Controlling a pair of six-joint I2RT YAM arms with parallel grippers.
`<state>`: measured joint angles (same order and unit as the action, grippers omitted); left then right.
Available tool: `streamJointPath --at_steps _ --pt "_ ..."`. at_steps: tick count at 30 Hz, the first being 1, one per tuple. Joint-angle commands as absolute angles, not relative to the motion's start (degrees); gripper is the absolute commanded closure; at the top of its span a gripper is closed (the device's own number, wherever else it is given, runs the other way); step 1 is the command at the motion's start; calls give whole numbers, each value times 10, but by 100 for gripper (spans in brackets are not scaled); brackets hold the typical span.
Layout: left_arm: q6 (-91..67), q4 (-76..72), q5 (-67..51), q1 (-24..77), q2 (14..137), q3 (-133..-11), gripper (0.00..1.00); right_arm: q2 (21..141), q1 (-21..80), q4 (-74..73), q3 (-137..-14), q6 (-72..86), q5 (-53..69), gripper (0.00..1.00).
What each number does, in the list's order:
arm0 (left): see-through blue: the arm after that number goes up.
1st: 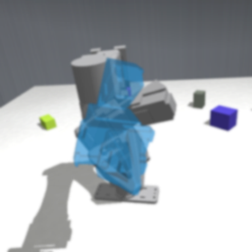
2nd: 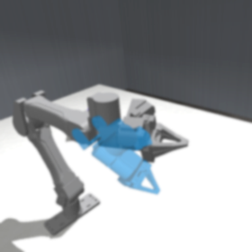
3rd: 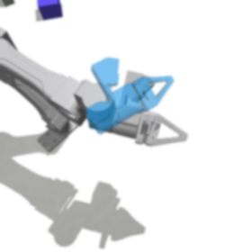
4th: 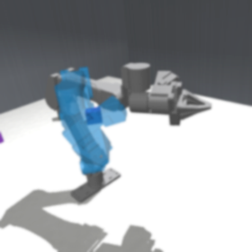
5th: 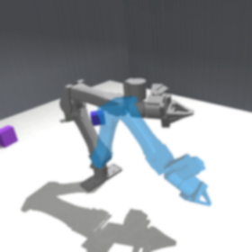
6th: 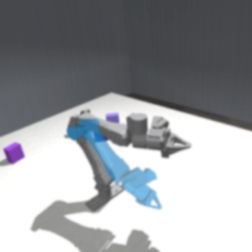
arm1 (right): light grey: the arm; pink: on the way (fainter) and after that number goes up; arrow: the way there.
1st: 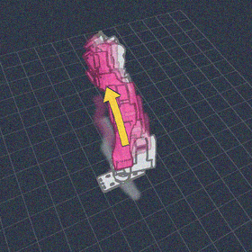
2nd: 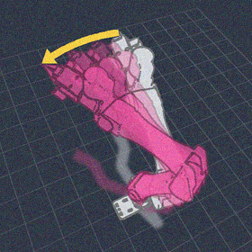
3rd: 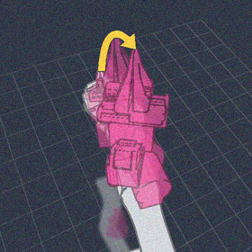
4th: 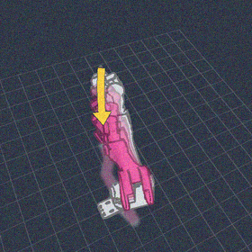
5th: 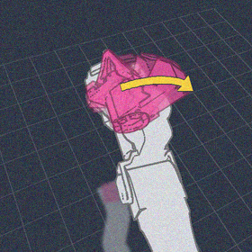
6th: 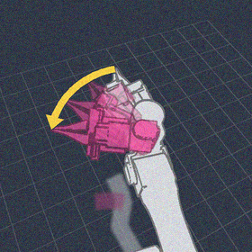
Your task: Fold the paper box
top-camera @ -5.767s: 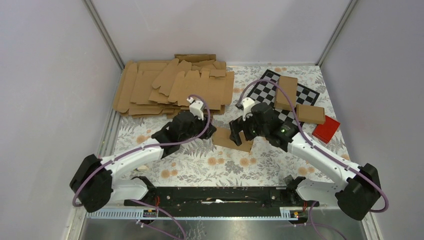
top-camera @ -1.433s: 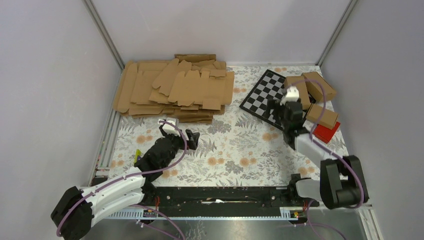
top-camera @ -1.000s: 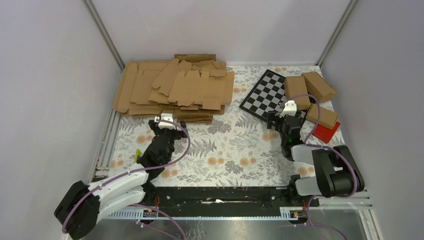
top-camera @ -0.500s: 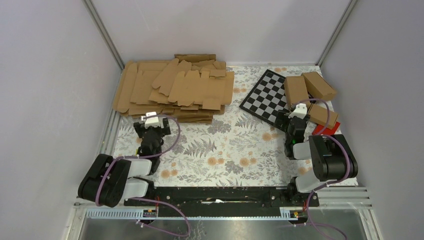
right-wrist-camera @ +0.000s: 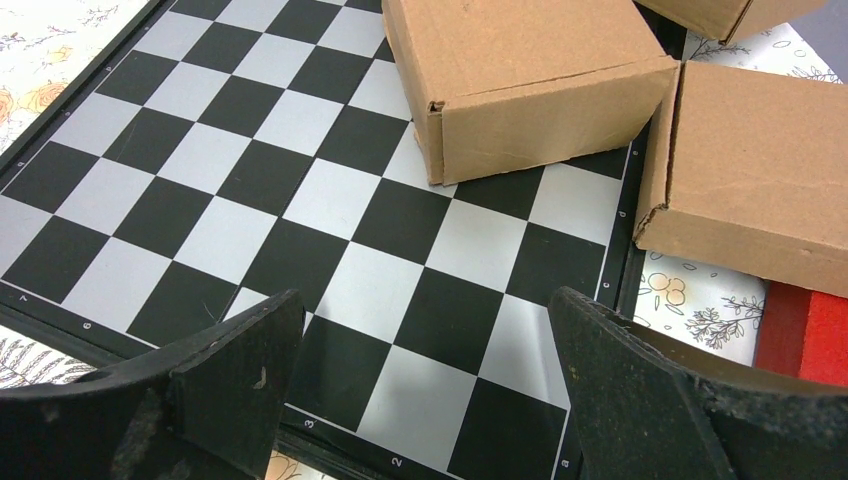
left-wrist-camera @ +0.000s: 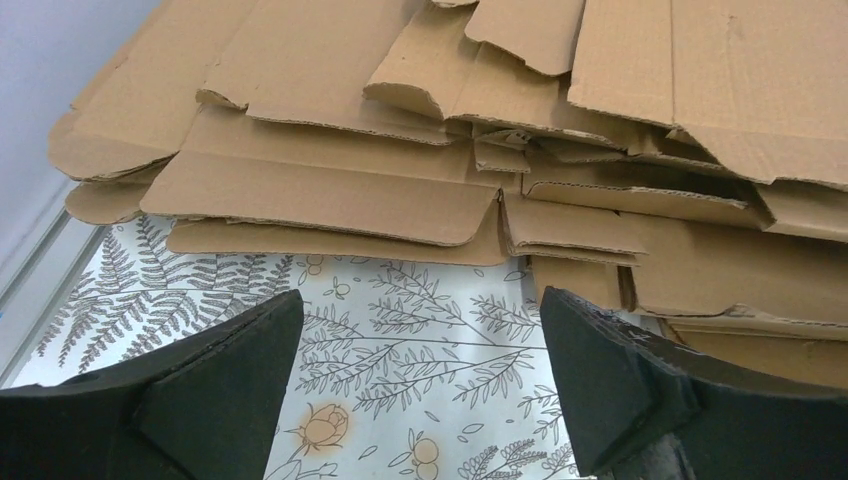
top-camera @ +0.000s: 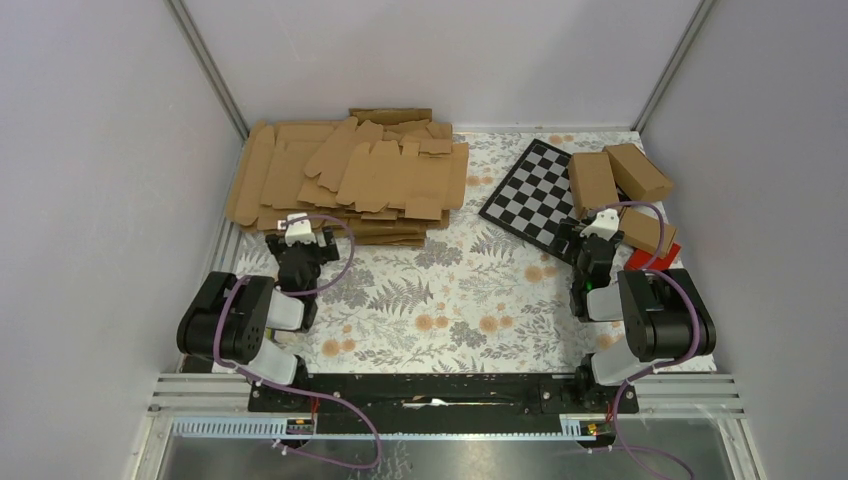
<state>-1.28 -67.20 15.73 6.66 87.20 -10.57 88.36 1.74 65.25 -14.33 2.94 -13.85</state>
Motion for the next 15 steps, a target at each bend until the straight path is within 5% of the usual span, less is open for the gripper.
streamJointPath --at_steps 1,15 --pt "-28 -713 135 63 870 -127 1 886 16 693 -141 33 -137 0" --pt "-29 -706 134 63 870 -130 1 886 16 693 -141 33 -137 0"
